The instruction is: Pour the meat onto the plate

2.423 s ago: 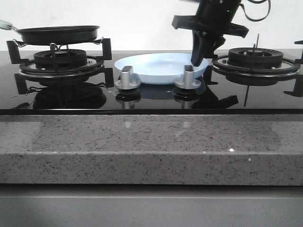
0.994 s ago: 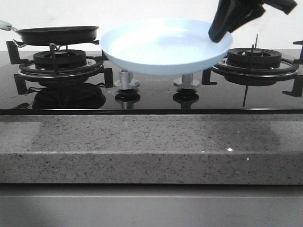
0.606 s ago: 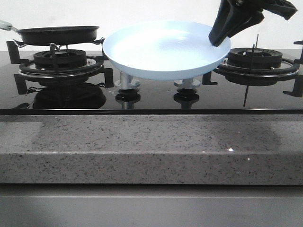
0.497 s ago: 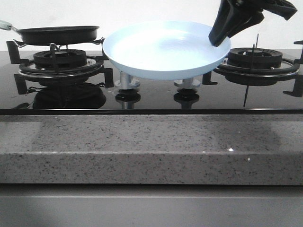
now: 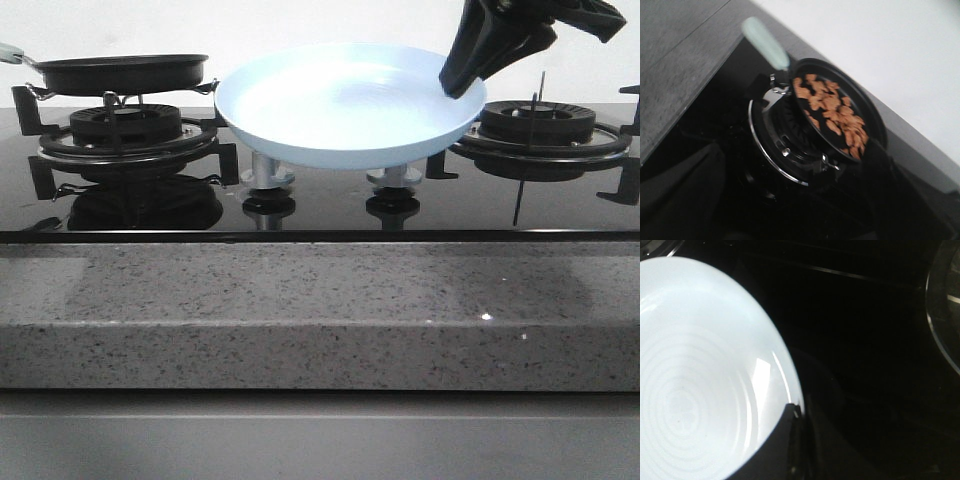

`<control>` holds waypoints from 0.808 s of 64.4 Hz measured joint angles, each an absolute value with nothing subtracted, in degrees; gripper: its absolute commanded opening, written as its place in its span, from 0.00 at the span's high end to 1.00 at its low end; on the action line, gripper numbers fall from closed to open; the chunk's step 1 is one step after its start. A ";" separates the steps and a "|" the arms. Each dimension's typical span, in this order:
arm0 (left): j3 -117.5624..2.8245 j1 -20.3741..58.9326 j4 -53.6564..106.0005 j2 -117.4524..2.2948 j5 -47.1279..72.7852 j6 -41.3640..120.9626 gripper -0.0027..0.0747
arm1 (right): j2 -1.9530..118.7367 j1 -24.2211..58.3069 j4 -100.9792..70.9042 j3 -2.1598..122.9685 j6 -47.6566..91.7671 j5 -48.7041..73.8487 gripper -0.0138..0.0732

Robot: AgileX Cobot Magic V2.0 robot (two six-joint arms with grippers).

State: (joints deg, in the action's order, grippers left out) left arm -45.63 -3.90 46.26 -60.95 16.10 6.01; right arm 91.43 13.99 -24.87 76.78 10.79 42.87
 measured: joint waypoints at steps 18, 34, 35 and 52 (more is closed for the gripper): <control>-61.47 -15.48 59.82 -79.72 36.53 11.24 0.26 | 91.43 13.99 -24.89 76.78 10.79 42.87 0.91; -74.30 -17.50 65.42 -93.52 46.15 16.76 0.26 | 91.43 13.99 -24.89 76.78 10.88 42.87 0.91; -74.98 -17.50 65.42 -94.14 46.42 16.89 0.26 | 91.43 13.99 -24.89 76.78 10.88 42.87 0.91; -83.18 -17.50 66.13 -102.21 46.98 17.38 0.34 | 91.43 13.99 -24.89 76.78 10.88 42.87 0.91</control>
